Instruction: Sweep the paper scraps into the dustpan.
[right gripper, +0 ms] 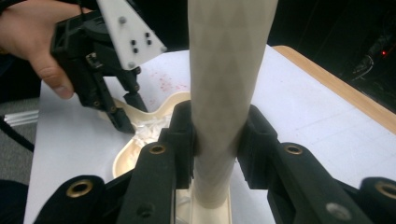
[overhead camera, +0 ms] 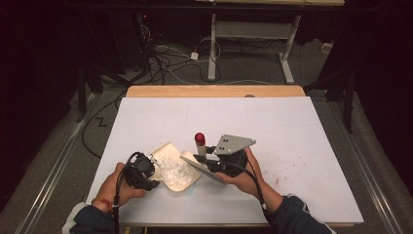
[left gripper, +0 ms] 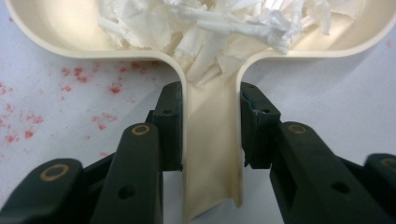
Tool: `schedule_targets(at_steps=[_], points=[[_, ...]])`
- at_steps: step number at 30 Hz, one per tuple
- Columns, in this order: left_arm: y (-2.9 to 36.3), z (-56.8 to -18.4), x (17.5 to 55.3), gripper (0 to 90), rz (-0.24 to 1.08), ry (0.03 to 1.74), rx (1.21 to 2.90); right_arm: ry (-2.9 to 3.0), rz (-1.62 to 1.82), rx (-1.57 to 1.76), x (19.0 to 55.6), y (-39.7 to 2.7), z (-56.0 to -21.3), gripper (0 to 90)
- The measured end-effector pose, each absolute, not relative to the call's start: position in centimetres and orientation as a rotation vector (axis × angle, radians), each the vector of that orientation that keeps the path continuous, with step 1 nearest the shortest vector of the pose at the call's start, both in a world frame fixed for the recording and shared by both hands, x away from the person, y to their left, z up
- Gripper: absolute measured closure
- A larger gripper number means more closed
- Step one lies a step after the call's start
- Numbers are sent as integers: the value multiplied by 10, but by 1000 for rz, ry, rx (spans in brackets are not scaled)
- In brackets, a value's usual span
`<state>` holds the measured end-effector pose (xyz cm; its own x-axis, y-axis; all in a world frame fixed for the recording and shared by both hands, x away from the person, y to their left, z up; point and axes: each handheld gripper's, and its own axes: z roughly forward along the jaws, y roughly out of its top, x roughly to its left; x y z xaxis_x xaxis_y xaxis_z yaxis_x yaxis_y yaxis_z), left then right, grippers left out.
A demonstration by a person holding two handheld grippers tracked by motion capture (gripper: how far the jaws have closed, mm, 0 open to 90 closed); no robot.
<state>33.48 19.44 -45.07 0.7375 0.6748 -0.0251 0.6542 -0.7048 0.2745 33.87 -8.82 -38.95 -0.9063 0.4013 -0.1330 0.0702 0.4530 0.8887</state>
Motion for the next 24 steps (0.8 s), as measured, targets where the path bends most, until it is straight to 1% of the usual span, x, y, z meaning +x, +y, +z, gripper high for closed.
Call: schedule_targets(at_steps=[10,19,24], points=[[192,-450,337,635,104,1057,2661,2370,1475,402,334,-97,-381,707],[189,-452,338,635,104,1076,2645,2298,1509,464,337,-128,-368,707],[187,-452,339,635,106,1090,2634,2299,1496,470,334,-135,-368,707]])
